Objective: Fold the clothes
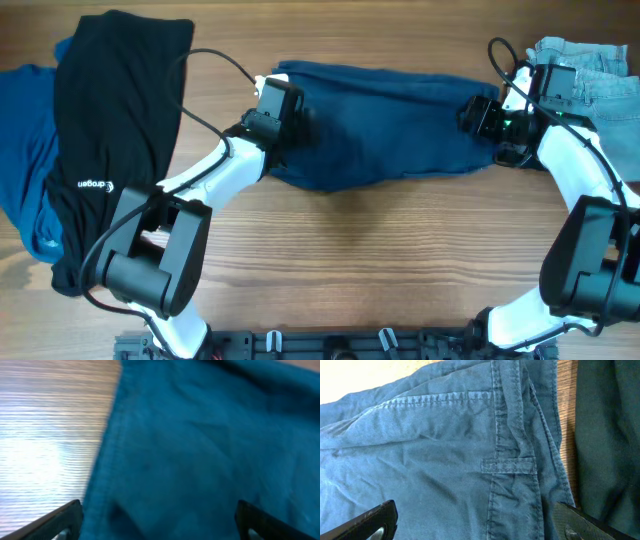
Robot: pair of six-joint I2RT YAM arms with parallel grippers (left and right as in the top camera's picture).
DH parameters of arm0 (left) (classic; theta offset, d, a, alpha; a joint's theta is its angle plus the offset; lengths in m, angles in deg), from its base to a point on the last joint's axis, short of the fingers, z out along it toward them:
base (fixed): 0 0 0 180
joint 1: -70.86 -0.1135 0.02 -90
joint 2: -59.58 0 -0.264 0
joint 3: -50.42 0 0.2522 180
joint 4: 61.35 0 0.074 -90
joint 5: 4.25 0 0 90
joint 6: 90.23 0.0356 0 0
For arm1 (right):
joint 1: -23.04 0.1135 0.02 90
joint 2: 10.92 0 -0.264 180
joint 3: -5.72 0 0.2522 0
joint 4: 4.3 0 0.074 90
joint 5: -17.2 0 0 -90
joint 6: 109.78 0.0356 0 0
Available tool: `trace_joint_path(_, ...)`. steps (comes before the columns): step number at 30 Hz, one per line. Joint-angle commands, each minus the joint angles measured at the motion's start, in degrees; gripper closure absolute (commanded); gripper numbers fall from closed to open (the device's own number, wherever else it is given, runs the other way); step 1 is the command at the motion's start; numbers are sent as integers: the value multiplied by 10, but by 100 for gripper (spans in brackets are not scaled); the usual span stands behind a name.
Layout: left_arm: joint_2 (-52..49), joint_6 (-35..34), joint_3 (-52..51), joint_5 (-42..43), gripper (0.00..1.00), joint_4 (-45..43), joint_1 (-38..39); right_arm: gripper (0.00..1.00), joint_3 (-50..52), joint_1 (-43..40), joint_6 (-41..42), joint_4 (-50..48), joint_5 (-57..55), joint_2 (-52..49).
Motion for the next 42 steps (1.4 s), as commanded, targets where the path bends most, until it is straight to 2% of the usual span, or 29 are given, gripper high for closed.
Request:
trace_joint_path(1, 4, 114, 4, 94, 31, 4, -1, 1, -10, -1, 7, -2, 17, 13)
trace_joint_path(3, -3, 162, 4, 119, 73, 3, -1, 1, -10, -1, 16, -2, 17, 13)
trace_joint_path(5, -21, 179, 4, 118, 96, 3, -1, 1, -10, -1, 16, 0, 17, 13)
trace_joint_path(12, -97, 179, 4, 113, 96, -23, -3, 1, -10, -1, 19, 7, 17, 13)
trace_joint_path(17, -103, 114, 4, 32, 96, 12, -29, 0, -10, -1, 16, 8, 29, 13)
trace_joint_path(25, -103, 120, 4, 33, 96, 59, -111, 0, -10, -1, 14, 6, 30, 13)
trace_joint_path(29, -103, 168, 4, 58, 96, 56, -122, 1, -10, -1, 14, 5, 30, 12)
trace_joint_path(33, -103, 169, 4, 55, 96, 67, -128, 0, -10, -1, 13, 6, 30, 12)
trace_joint_path(37, -103, 169, 4, 61, 96, 79, -167, 1, -3, -1, 0, -19, 12, 8)
trace_joint_path(42, -103, 169, 4, 73, 96, 78, -171, 1, -3, -1, -1, -38, 23, -38)
